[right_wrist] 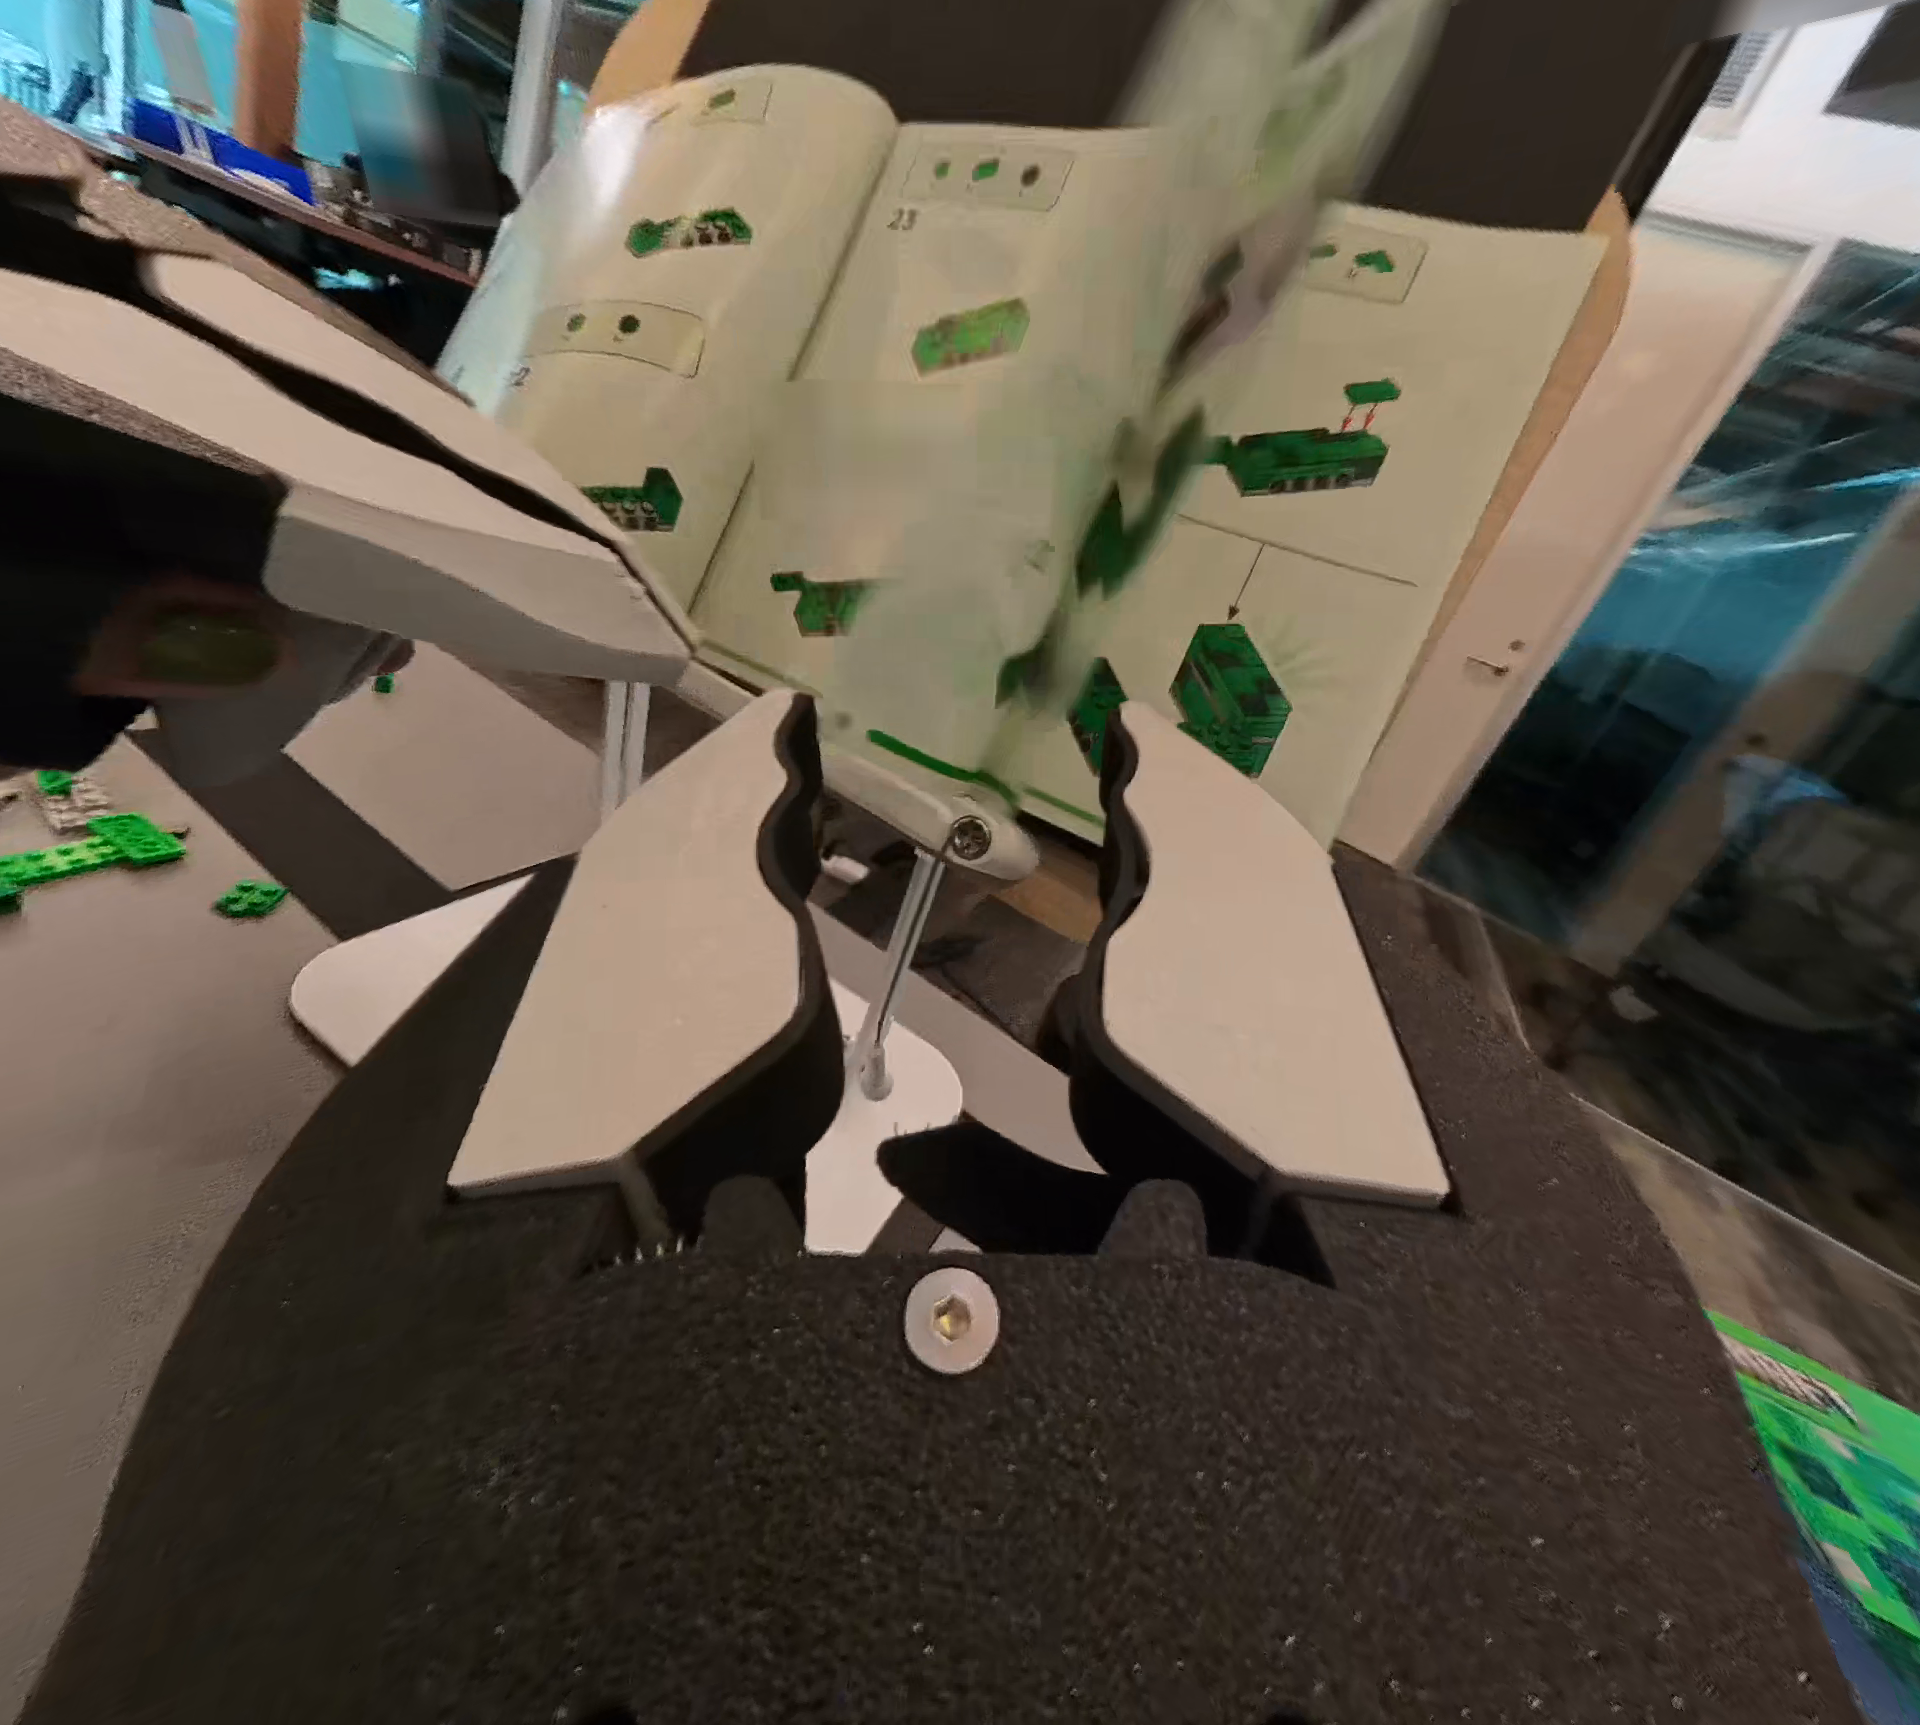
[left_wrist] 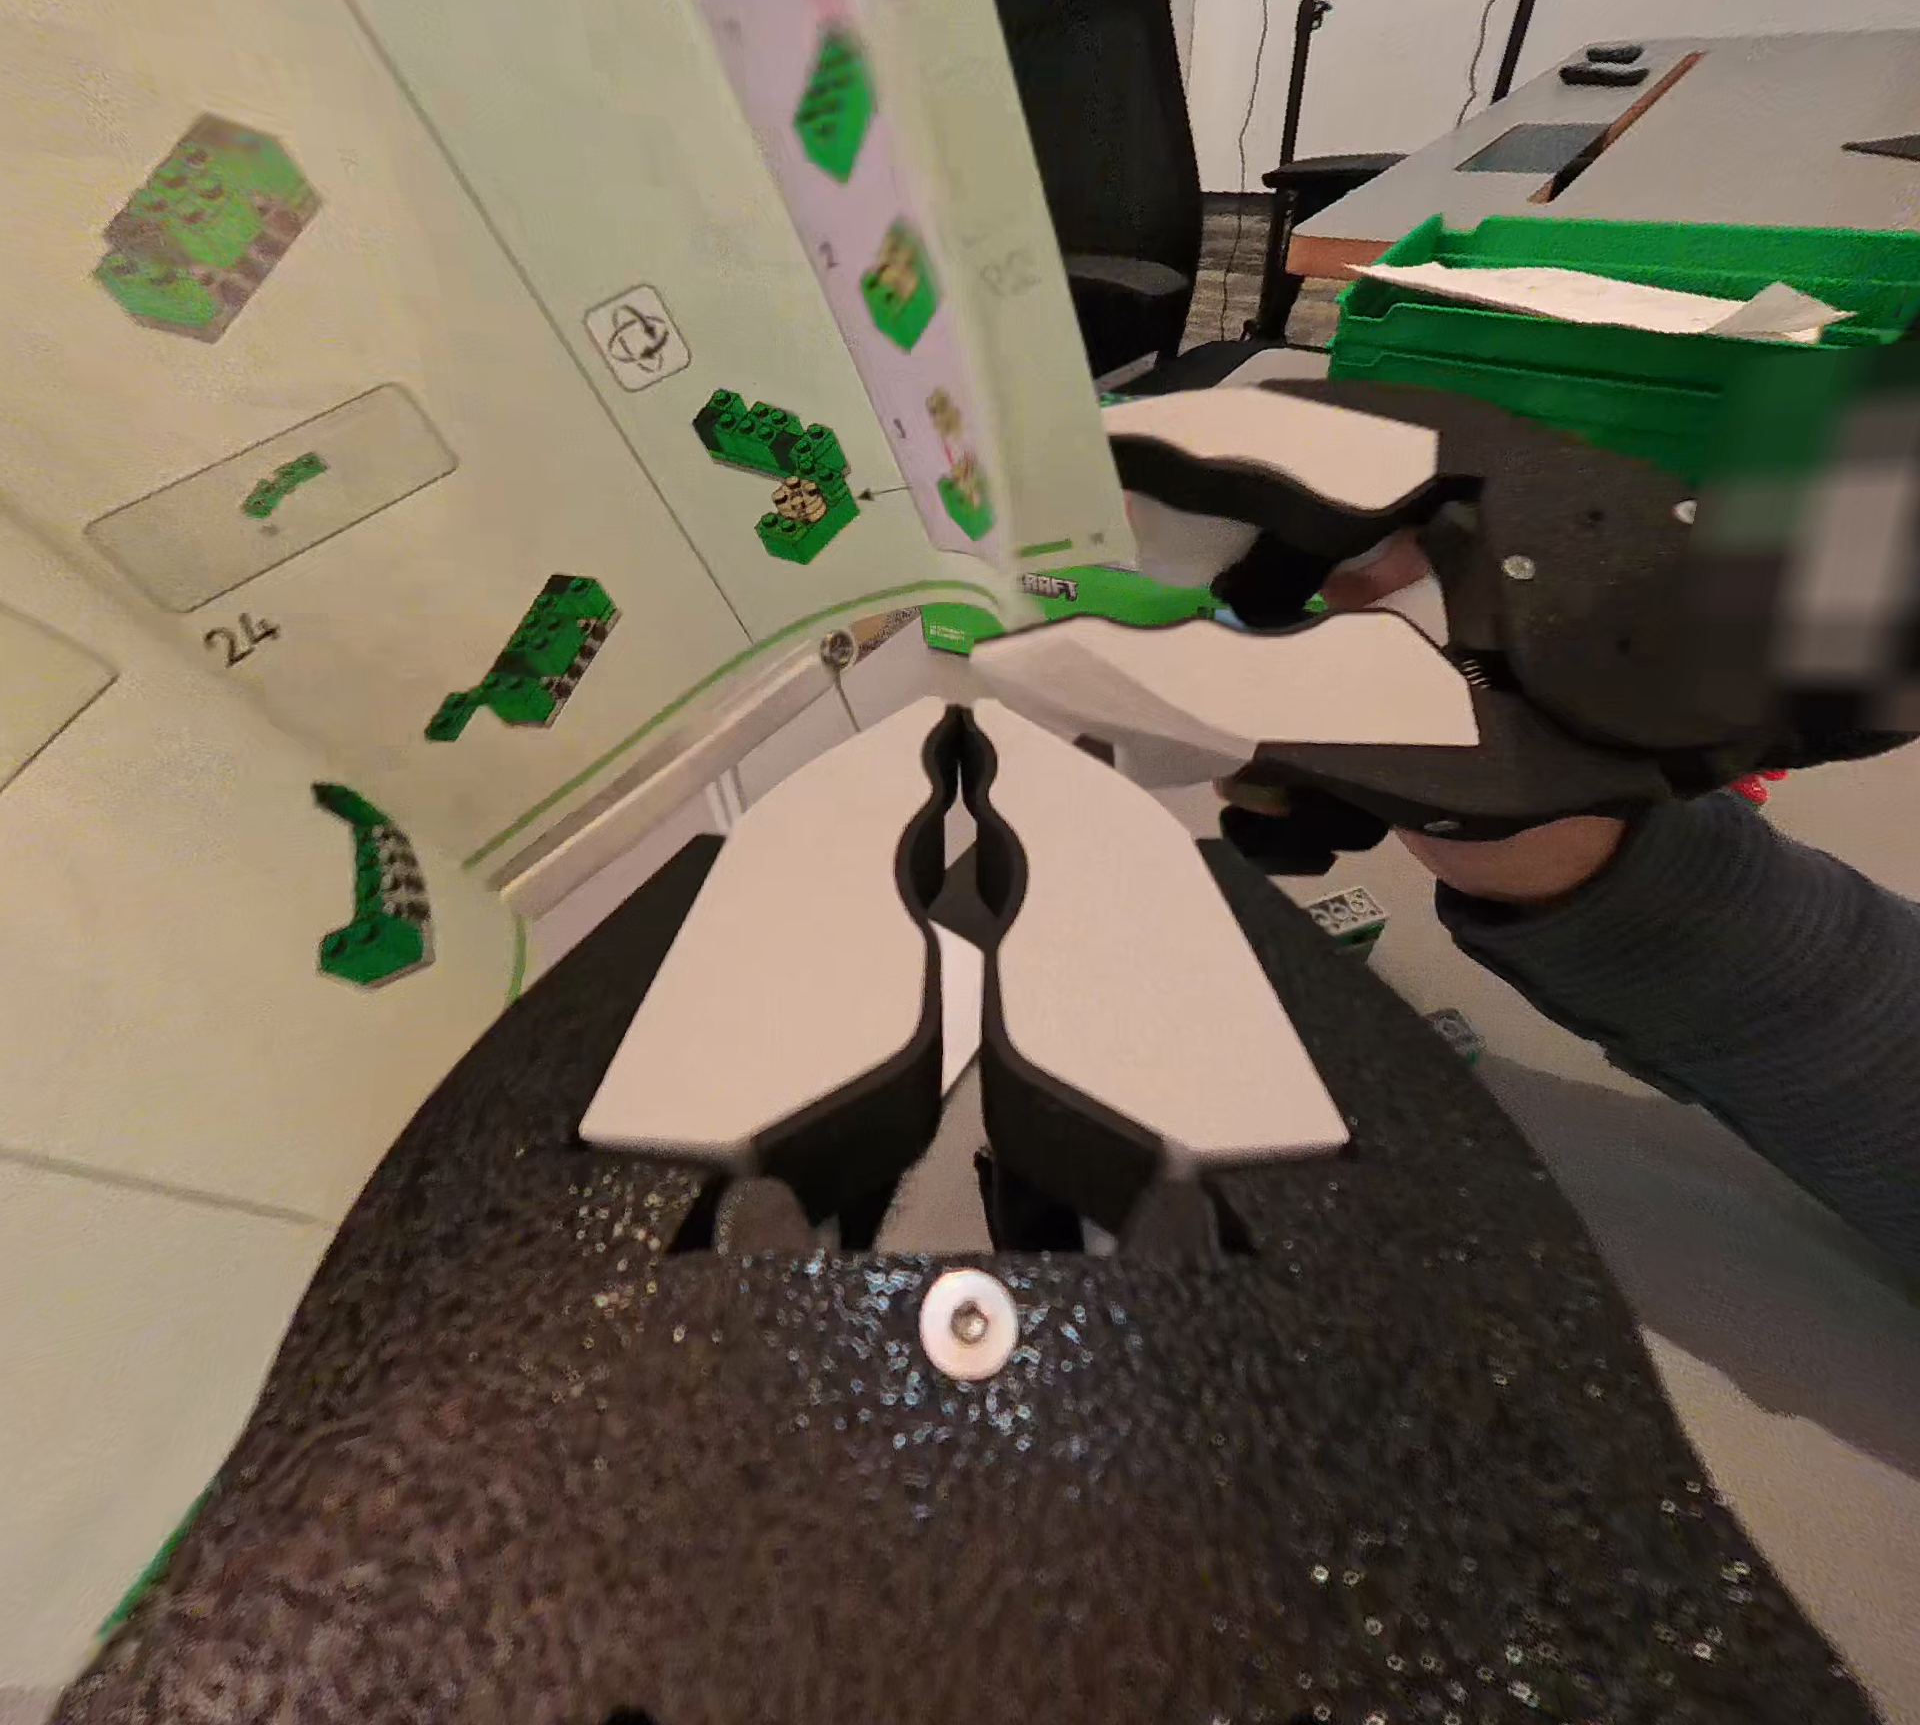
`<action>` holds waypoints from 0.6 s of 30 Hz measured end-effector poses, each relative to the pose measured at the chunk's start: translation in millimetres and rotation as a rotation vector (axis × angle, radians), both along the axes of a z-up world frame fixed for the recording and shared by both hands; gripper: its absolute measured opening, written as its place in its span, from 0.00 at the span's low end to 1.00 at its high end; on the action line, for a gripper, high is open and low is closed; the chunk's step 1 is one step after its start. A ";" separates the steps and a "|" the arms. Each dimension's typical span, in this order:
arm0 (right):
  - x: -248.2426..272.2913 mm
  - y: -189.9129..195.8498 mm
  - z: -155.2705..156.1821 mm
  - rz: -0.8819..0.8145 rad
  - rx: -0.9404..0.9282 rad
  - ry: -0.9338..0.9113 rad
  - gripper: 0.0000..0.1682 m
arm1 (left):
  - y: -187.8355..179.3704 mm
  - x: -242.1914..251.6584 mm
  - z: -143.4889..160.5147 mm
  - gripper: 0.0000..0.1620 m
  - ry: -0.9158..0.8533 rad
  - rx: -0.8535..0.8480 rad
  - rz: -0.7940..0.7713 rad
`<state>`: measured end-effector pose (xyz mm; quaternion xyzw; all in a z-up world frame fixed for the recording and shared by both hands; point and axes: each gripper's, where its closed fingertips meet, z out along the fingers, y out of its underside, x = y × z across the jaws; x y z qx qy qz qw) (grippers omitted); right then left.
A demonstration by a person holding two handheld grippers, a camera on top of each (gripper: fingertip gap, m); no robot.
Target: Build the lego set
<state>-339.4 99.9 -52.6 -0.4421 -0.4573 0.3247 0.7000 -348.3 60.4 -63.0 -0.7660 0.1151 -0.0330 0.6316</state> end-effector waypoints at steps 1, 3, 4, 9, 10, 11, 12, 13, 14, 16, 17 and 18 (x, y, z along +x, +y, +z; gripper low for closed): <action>1.2 2.0 2.1 -0.021 -0.012 0.013 0.29 | -2.8 -4.8 -1.1 0.00 -0.008 -0.003 0.018; 5.2 8.9 5.6 -0.062 -0.061 0.046 0.28 | -9.3 -16.0 -3.0 0.00 -0.028 -0.005 0.058; 7.5 11.6 6.8 -0.072 -0.079 0.060 0.27 | -12.8 -20.0 -2.6 0.00 -0.045 0.000 0.067; 11.7 18.0 5.0 -0.049 -0.144 0.077 0.23 | -20.6 -18.5 -0.4 0.00 -0.082 0.015 0.036; 12.0 19.2 4.1 -0.051 -0.153 0.076 0.23 | -20.0 -14.0 0.6 0.00 -0.074 0.017 0.019; 11.4 19.1 3.0 -0.047 -0.152 0.067 0.24 | -19.0 -8.2 2.6 0.00 -0.069 0.024 -0.003; 10.1 17.6 1.8 -0.038 -0.142 0.054 0.24 | -17.6 -1.1 5.9 0.00 -0.066 0.038 -0.030; 8.1 14.5 0.4 -0.020 -0.124 0.036 0.24 | -16.1 6.5 10.7 0.00 -0.062 0.058 -0.057; 4.9 8.5 -1.9 0.016 -0.096 0.009 0.23 | -14.0 12.8 15.7 0.00 -0.053 0.078 -0.076; -0.9 -5.5 -7.1 0.089 -0.018 -0.042 0.25 | -9.0 20.5 23.2 0.00 -0.020 0.090 -0.087; -2.6 -11.5 -8.9 0.110 0.025 -0.059 0.25 | -6.5 22.3 25.1 0.00 -0.004 0.079 -0.087; -4.3 -16.9 -10.5 0.127 0.060 -0.075 0.25 | -4.3 23.2 26.2 0.00 0.007 0.064 -0.086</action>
